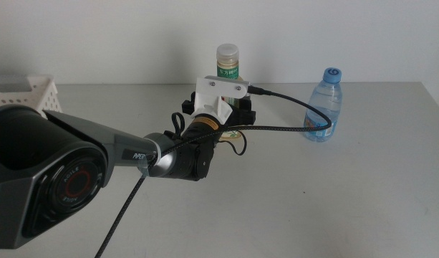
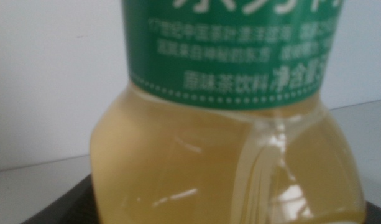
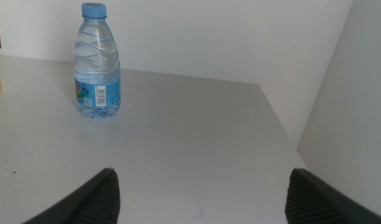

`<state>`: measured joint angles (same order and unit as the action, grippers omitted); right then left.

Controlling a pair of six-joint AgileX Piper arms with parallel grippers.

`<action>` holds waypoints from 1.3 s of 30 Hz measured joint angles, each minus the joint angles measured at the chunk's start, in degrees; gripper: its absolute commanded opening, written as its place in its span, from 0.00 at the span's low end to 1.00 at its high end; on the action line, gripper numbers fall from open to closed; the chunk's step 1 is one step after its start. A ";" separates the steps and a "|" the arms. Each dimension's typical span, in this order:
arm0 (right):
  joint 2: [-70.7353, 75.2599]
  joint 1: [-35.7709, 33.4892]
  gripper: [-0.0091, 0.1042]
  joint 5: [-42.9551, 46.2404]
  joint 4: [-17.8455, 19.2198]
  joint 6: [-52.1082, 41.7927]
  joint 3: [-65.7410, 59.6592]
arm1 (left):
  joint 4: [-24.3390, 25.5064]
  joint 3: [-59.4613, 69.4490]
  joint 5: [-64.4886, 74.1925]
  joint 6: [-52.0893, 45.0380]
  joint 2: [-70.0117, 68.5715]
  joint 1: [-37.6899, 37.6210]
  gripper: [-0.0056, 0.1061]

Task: Use arms to grab the bottles and put them into the dustbin to the left of the table.

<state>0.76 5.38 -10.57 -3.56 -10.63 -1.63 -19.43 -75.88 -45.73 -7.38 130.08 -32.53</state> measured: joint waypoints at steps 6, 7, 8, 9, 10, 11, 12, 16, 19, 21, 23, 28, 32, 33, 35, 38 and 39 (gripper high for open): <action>0.00 0.00 0.69 0.00 0.00 0.00 0.00 | 0.57 -0.05 -0.96 0.00 0.28 0.00 0.44; 0.00 0.00 0.69 0.00 0.00 0.00 0.00 | 0.99 -0.05 -0.96 0.00 0.28 0.00 0.35; 0.00 0.00 0.69 0.00 0.00 0.00 0.00 | 1.76 -0.05 -0.89 0.00 0.28 0.00 0.27; 0.00 0.00 0.69 0.00 0.00 0.00 0.00 | 2.42 -0.05 -0.72 0.00 0.28 0.00 0.21; 0.00 0.00 0.69 0.00 0.00 0.00 0.00 | 2.97 0.02 -0.45 0.00 0.22 0.00 0.13; 0.00 0.00 0.69 0.00 0.00 0.00 0.00 | 3.37 0.44 -0.19 0.00 -0.14 0.00 0.05; 0.00 0.00 0.69 0.00 0.00 0.00 0.00 | 3.58 1.08 0.56 0.13 -0.81 -0.05 0.03; 0.00 0.00 0.69 0.00 0.00 0.00 0.00 | 4.28 5.54 4.59 0.13 -5.45 -0.51 0.04; 0.00 0.00 0.69 0.00 0.00 0.00 0.00 | 4.28 9.53 8.83 0.13 -9.88 -0.77 0.04; 0.00 0.00 0.69 0.00 0.00 0.00 0.00 | 3.65 11.42 14.82 0.13 -14.01 -0.84 0.04; 0.00 0.00 0.69 0.00 0.00 0.00 0.00 | 3.42 11.85 22.27 0.13 -18.78 -0.48 0.04; 0.00 0.00 0.69 0.00 0.00 0.00 0.00 | 3.85 10.18 42.17 0.13 -29.55 2.49 0.04; 0.00 0.00 0.69 0.00 0.00 0.00 0.00 | 4.07 6.28 58.49 0.13 -35.35 7.50 0.04; 0.00 0.00 0.69 0.00 0.00 0.00 0.00 | 4.12 4.86 63.24 0.13 -36.31 9.09 0.04; 0.00 0.00 0.69 0.00 0.00 0.00 0.00 | 4.12 1.31 72.65 0.13 -37.40 12.63 0.04; 0.00 0.00 0.69 0.00 0.00 0.00 0.00 | 4.21 -4.41 88.22 0.13 -37.57 18.29 0.04; 0.00 0.00 0.69 0.00 0.00 0.00 0.00 | 4.42 -6.30 92.58 -0.18 -37.57 20.44 0.04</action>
<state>0.76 5.38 -10.57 -3.56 -10.63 -1.63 -15.01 -82.18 46.84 -7.55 92.50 -12.09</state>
